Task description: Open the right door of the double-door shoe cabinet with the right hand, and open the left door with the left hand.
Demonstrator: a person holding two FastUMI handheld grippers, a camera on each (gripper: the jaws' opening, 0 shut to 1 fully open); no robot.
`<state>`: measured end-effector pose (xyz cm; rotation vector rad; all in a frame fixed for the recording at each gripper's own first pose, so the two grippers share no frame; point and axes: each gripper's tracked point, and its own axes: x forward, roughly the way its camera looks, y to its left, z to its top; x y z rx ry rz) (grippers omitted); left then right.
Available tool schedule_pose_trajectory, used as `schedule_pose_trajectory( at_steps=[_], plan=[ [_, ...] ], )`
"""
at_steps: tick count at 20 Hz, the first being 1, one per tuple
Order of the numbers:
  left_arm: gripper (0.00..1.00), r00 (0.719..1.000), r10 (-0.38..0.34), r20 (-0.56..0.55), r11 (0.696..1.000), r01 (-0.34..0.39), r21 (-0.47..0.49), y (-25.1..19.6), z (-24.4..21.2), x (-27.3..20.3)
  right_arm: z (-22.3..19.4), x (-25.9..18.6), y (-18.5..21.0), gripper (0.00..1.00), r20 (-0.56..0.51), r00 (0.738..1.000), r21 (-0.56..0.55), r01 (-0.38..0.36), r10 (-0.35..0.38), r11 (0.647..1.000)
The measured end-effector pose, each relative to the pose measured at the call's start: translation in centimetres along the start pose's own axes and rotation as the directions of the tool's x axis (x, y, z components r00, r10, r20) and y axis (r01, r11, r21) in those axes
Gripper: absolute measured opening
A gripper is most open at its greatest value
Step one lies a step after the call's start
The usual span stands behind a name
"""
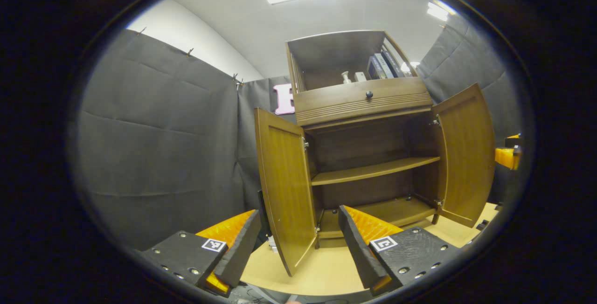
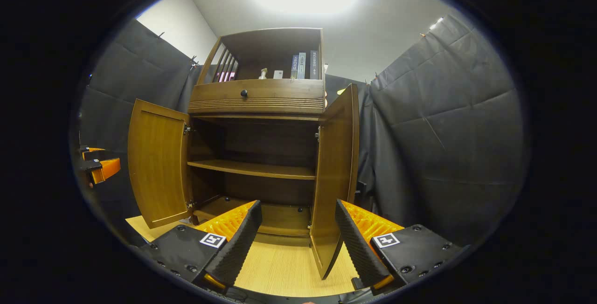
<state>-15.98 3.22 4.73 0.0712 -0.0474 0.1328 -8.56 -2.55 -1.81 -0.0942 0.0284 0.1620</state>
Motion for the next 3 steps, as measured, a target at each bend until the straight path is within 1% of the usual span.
schedule_pose_trajectory(
  at_steps=[3],
  plan=[
    [0.96, 1.0, 0.003, -0.001, 1.0, -0.003, 0.002, 0.2, -0.04, 0.11, 0.28, 0.12, 0.23, 1.0, 0.005, 1.0, 0.001, 0.001, -0.001, 1.0]
  ],
)
